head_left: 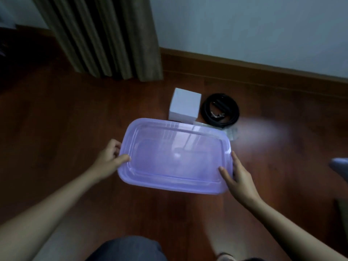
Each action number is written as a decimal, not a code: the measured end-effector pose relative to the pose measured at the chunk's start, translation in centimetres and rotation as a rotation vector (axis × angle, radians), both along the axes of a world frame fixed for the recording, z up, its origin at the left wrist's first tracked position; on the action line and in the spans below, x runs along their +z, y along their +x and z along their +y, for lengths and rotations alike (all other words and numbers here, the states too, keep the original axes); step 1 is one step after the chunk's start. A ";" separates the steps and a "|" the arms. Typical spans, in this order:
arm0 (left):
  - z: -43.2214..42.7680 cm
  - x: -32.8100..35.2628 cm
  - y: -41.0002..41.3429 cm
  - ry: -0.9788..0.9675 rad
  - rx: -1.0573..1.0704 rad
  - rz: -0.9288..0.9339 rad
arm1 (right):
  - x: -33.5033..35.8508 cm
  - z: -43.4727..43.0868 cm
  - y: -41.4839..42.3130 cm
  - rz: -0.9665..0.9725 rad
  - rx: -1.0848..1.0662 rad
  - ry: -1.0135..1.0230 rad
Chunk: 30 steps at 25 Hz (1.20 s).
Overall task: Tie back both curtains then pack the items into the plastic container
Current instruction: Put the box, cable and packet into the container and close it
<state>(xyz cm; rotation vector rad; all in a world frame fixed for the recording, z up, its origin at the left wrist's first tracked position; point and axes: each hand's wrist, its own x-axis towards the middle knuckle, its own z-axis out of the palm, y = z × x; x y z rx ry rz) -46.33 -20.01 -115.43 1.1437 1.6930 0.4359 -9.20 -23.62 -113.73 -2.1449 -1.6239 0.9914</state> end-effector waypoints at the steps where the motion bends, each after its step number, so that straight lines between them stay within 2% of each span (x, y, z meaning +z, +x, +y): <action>1: -0.1 -0.8 1.5 -0.001 -0.039 -0.013 | -0.3 -0.6 1.8 -0.014 -0.015 0.013; 3: -0.3 -1.8 4.6 0.025 -0.095 0.001 | -1.1 -1.5 4.9 -0.022 -0.040 0.029; 6: 0.1 -2.5 7.9 0.045 -0.176 0.144 | -2.9 -2.2 7.7 0.045 -0.079 0.059; 9: 1.0 -1.6 9.2 -0.050 -0.266 0.327 | -4.1 -2.1 8.8 0.142 -0.106 0.081; 13: 2.7 0.5 10.0 -0.215 -0.324 0.524 | -3.9 -2.1 8.9 0.164 -0.057 0.077; 18: 2.9 0.3 10.8 -0.344 -0.428 0.626 | -4.3 -2.1 9.5 0.154 -0.048 0.101; 20: 3.8 -0.6 10.3 -0.223 -0.419 0.592 | -5.3 -2.5 9.5 0.154 -0.076 0.148; 22: 5.4 -1.0 10.5 -0.001 -0.293 0.538 | -5.6 -2.6 9.3 0.168 -0.106 0.175; 24: 6.8 -1.0 11.4 0.136 -0.221 0.502 | -5.5 -2.7 9.0 0.200 -0.138 0.178; 27: 7.5 -1.2 12.4 0.173 -0.376 0.568 | -5.4 -2.9 8.7 0.231 -0.180 0.193; 30: 8.2 -1.4 12.1 0.164 -0.364 0.531 | -5.4 -3.0 8.5 0.229 -0.215 0.218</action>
